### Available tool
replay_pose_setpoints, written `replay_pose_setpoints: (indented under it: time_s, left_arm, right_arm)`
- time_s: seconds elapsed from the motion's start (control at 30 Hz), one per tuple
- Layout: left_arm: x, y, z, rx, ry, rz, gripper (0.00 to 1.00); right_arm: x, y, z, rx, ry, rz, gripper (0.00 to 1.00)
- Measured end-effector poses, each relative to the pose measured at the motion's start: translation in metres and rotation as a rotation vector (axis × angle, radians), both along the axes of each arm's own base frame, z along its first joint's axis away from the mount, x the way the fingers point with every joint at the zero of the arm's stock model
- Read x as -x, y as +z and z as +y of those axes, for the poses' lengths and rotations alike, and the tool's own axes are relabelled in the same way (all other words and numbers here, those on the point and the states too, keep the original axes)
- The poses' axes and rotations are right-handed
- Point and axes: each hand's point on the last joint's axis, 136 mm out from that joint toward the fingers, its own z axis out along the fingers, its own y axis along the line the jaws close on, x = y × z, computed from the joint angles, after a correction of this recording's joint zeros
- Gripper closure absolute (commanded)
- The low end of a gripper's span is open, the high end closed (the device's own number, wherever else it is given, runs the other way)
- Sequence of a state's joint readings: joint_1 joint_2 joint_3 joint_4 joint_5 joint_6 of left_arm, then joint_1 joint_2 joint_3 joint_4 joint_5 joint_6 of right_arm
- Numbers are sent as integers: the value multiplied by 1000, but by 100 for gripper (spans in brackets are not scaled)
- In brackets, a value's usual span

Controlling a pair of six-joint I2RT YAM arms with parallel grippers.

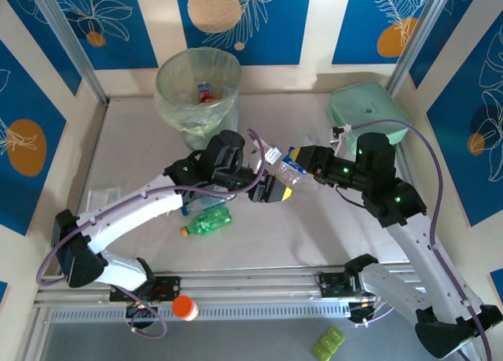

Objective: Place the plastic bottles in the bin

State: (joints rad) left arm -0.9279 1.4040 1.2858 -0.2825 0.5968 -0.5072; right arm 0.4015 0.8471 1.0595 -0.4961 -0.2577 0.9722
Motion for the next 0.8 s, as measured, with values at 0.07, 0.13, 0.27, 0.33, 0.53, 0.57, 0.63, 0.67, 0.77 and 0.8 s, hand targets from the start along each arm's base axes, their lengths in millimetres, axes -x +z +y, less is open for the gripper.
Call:
replay_pose_setpoints:
  time_s: [0.07, 0.13, 0.27, 0.33, 0.53, 0.57, 0.63, 0.67, 0.77, 0.8]
  left_arm:
    - [0, 0, 0, -1, 6, 9, 82]
    - [0, 0, 0, -1, 7, 9, 89]
    - [2, -1, -1, -5, 3, 15, 100]
    - [1, -2, -1, -7, 3, 8, 100]
    - [-9, 2, 3, -27, 42, -40, 100]
    - [-12, 4, 4, -30, 54, -48, 100]
    - [-21, 9, 8, -33, 81, -62, 100]
    - [-26, 12, 11, -36, 97, -66, 100]
    - [-54, 23, 25, -55, 191, -80, 100]
    - [-67, 28, 31, -60, 231, -84, 100]
  right_arm:
    - [-1, 0, 0, 3, -4, -5, 59]
    - [-1, -1, 0, 4, -6, -10, 59]
    - [-1, -2, 0, 7, -12, -13, 37]
    - [1, -2, -2, 13, -17, -19, 21]
    - [7, -4, -17, 100, -64, -29, 1]
    - [8, -1, -20, 109, -75, -38, 1]
    - [11, 15, -31, 125, -111, -81, 1]
    - [13, 22, -35, 129, -127, -102, 1]
    - [21, 44, -50, 142, -170, -171, 1]
    - [24, 50, -54, 147, -182, -190, 1]
